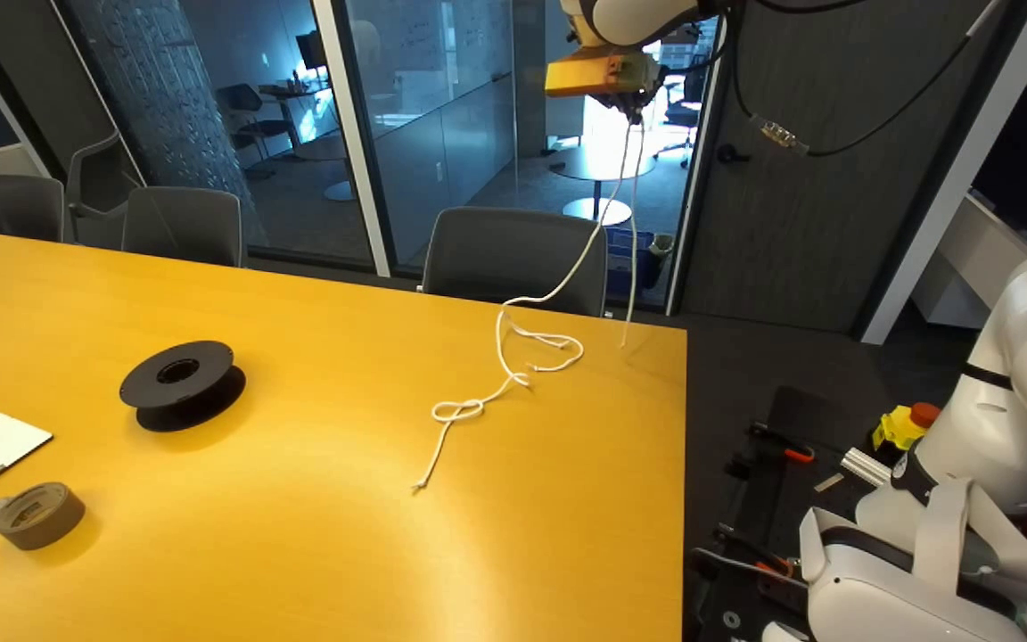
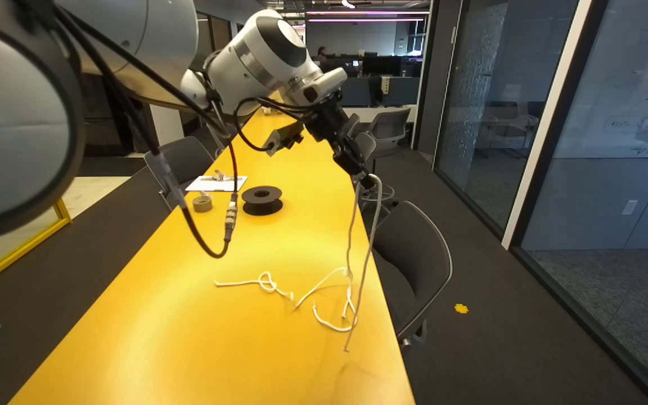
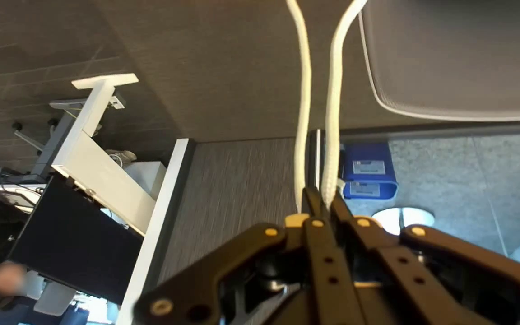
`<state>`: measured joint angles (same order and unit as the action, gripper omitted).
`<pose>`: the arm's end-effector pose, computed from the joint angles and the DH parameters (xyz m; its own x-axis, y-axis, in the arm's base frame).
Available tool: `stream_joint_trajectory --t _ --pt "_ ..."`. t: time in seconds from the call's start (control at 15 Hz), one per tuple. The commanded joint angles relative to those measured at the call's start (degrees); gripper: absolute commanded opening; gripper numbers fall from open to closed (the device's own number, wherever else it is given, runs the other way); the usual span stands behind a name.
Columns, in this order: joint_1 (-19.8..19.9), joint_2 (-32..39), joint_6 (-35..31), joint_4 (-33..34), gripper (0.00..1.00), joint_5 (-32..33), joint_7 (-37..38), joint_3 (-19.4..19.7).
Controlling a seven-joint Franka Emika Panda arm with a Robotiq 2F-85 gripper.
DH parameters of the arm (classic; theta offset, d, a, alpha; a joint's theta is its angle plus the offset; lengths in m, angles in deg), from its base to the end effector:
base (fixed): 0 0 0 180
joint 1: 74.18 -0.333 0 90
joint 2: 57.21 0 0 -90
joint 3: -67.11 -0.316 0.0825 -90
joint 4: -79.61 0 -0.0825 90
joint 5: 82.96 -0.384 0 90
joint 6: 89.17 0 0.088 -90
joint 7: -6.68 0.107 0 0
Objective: Untangle the rope on the table.
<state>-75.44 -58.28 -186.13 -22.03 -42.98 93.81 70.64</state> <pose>0.5515 -0.0836 0.5707 0.1371 -0.7682 0.6254 -0.9895 -0.0771 0.1222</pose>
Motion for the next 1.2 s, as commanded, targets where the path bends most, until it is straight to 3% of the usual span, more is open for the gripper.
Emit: stream_joint_trajectory --t 0.0,0.73,1.13 --pt "0.8 -1.5 3.7 -1.9 0.06 -5.9 -9.6 -1.1" --pt "-0.6 -5.5 8.2 -7.0 0.05 -22.2 -35.8 -4.4" --pt "-2.3 -10.1 7.6 -9.3 0.05 -27.2 -48.3 -7.6"
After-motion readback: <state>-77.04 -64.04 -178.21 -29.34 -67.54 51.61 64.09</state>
